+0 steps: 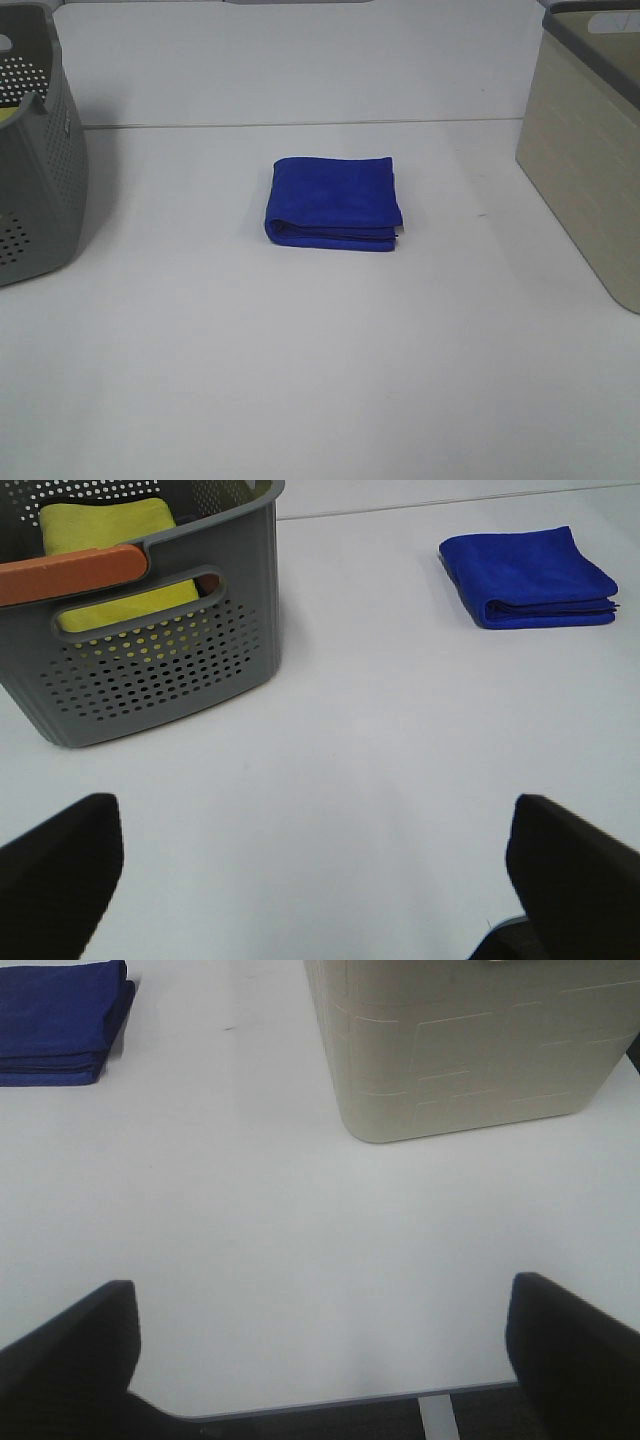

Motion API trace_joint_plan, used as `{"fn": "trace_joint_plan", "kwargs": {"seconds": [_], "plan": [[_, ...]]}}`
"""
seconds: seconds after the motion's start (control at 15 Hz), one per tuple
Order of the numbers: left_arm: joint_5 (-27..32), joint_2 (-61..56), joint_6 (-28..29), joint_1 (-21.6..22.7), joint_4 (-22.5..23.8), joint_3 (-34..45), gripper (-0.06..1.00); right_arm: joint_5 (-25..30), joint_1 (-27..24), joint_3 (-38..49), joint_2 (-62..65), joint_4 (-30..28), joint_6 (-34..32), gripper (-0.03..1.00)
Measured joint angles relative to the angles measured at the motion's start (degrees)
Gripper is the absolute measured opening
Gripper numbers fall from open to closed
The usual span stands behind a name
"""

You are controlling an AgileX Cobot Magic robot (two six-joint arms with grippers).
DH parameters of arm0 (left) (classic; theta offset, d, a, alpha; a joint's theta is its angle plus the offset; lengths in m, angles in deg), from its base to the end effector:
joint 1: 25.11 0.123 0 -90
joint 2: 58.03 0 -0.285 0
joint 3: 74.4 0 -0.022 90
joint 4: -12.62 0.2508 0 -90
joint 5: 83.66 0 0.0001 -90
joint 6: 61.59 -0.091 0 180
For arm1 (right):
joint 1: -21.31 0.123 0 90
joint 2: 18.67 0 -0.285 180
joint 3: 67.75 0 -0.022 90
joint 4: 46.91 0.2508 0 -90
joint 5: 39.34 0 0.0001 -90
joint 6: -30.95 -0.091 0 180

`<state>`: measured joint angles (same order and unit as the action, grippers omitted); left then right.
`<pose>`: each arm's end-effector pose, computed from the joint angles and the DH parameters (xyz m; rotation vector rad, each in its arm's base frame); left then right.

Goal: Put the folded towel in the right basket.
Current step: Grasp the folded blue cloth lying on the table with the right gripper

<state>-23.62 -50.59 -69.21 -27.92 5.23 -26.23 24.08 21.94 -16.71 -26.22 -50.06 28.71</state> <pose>-0.0069 -0.0098 0.2808 0.1889 2.0044 -0.1002 -0.0029 -0.0045 0.2617 0.0327 2.1281 -0.0373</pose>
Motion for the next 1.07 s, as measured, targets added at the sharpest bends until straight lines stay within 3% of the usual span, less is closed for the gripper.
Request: {"fn": "trace_joint_plan", "kwargs": {"seconds": [0.73, 0.87, 1.07], "plan": [[0.0, 0.0, 0.0, 0.0, 0.0, 0.0, 0.96, 0.0, 0.0, -0.5, -0.3, 0.2, 0.5, 0.95], [0.0, 0.0, 0.0, 0.0, 0.0, 0.0, 0.96, 0.7, 0.0, -5.0, -7.9, 0.5, 0.3, 0.95], [0.0, 0.0, 0.0, 0.0, 0.0, 0.0, 0.96, 5.6, 0.0, -20.4, -30.5, 1.6, 0.0, 0.94]]}}
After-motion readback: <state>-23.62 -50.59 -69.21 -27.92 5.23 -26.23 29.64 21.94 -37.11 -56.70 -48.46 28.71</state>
